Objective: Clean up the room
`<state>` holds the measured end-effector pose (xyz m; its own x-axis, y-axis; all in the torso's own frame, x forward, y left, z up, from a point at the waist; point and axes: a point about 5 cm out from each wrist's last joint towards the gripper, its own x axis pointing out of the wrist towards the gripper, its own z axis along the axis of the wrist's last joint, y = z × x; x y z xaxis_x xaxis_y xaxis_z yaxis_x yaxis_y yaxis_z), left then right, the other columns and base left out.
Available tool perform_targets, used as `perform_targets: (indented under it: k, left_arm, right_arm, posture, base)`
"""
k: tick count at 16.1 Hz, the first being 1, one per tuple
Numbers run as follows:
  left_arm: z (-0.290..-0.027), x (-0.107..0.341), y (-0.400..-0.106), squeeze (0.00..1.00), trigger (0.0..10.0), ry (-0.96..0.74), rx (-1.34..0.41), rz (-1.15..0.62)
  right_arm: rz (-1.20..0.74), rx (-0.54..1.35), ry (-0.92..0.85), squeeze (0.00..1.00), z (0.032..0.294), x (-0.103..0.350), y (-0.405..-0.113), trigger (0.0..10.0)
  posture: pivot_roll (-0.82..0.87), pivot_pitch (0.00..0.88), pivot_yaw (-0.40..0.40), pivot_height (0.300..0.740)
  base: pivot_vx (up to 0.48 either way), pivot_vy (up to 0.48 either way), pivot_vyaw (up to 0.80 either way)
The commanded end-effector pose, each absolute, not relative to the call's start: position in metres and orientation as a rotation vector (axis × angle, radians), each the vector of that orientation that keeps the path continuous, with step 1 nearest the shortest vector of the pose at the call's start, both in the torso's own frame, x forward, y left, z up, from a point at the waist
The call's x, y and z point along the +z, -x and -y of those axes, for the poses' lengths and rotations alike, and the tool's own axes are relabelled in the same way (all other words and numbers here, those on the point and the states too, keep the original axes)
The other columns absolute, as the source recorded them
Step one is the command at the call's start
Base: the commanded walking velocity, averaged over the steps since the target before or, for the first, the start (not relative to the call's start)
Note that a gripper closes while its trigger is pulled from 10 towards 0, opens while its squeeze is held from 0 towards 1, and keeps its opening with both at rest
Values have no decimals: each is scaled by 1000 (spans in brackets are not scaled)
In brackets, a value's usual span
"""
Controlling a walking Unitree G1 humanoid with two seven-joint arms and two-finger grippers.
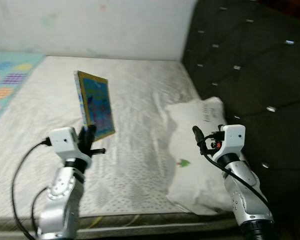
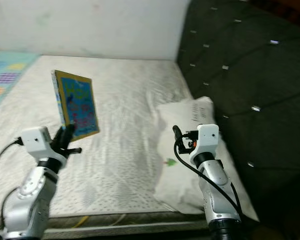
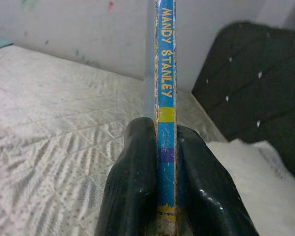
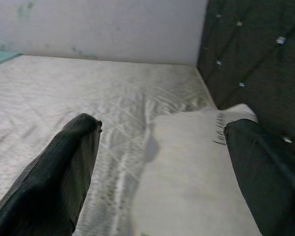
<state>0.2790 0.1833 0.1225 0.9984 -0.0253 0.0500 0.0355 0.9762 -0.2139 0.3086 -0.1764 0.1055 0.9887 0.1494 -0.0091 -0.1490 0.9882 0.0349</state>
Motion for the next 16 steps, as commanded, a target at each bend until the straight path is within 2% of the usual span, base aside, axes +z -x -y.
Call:
perform_targets:
  k: [1, 5, 8, 14, 16]
  left_arm:
    - [-185, 129, -281, 0, 10000, 164, -58, 66]
    - [-179, 127, -273, 0, 10000, 126, -176, 26]
    - [-166, 124, -263, 0, 10000, 165, -194, 39]
    - [-172, 124, -257, 0, 10000, 199, -100, 48]
    - [-170, 124, -256, 0, 10000, 204, -102, 45]
  right_arm:
    - [-8, 144, -35, 0, 179, 108, -311, 10000]
    - [3, 152, -33, 0, 174, 113, -315, 10000]
    - [-4, 147, -37, 0, 176, 110, -310, 10000]
    - [-25, 126, -43, 0, 181, 103, -303, 10000]
    - [-32, 124, -50, 0, 182, 102, -300, 10000]
  posture:
    - [17, 19, -65, 740]
    - [26, 27, -60, 740]
    - [17, 27, -56, 740]
    - [16, 41, -50, 740]
    - [13, 44, -47, 740]
  base:
    - [0, 0, 0]
    - [0, 0, 0]
    - [0, 0, -727]
    - [0, 0, -800]
    - [0, 0, -234]
